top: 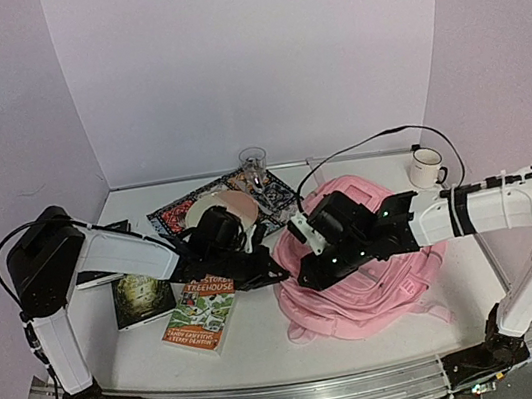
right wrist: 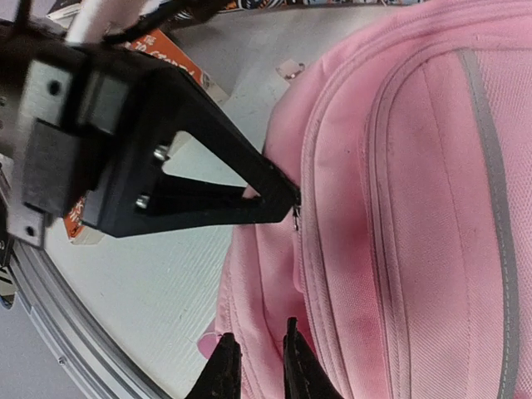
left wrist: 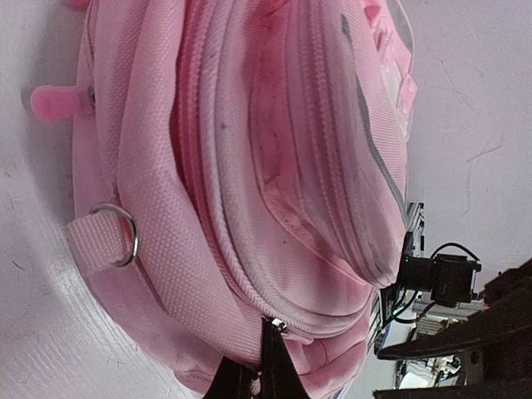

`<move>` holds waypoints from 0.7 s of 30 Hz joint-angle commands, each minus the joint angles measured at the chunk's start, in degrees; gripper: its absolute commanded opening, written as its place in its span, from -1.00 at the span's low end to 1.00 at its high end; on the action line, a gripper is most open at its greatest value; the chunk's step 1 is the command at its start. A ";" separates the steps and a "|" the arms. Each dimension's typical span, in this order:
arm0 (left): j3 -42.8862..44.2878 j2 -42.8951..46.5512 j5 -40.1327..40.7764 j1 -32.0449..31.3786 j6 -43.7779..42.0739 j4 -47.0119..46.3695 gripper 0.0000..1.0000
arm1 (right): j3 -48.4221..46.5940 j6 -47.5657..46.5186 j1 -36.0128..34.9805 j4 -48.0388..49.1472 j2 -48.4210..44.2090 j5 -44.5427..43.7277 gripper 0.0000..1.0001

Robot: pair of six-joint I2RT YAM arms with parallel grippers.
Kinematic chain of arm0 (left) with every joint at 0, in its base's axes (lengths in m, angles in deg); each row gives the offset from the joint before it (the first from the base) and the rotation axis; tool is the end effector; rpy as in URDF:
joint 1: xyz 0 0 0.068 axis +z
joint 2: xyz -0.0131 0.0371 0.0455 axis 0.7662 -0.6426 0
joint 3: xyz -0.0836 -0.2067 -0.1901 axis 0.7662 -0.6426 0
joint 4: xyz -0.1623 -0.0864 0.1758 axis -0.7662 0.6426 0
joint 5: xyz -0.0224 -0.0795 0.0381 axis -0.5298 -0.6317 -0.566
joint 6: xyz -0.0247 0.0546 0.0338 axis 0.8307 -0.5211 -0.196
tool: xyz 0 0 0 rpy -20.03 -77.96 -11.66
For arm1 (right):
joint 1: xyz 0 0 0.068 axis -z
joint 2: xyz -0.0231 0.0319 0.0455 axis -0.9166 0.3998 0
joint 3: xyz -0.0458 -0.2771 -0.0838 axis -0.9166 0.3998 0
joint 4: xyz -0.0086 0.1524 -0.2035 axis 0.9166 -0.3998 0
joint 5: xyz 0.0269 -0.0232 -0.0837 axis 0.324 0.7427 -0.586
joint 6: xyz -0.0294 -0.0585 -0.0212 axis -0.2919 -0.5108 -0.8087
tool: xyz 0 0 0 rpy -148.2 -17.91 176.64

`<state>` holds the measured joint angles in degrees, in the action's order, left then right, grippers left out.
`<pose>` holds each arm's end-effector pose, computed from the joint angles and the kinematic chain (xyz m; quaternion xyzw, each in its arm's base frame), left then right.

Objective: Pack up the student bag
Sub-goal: Hold the second largest pocket of the student bag.

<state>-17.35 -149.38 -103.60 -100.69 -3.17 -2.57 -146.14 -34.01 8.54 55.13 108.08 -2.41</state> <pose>0.2382 -0.3310 0.1743 0.1256 0.8763 -0.4522 0.1092 0.1938 0.3112 0.2521 -0.2204 0.8493 0.3380 0.3404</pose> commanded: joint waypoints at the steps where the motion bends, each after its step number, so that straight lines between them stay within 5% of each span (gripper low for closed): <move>1: 1.89 6.79 -4.57 0.05 -0.10 -7.03 -1.00 | 1.16 2.03 -0.16 0.05 0.61 -0.38 -0.66; 21: 3.94 12.97 -11.40 -1.72 2.69 -11.14 -1.00 | 1.80 3.40 -0.19 3.78 -1.86 -13.62 -0.52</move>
<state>-17.35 -142.82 -106.81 -100.34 -0.75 -4.55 -144.31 -30.88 7.49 58.72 107.05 -7.83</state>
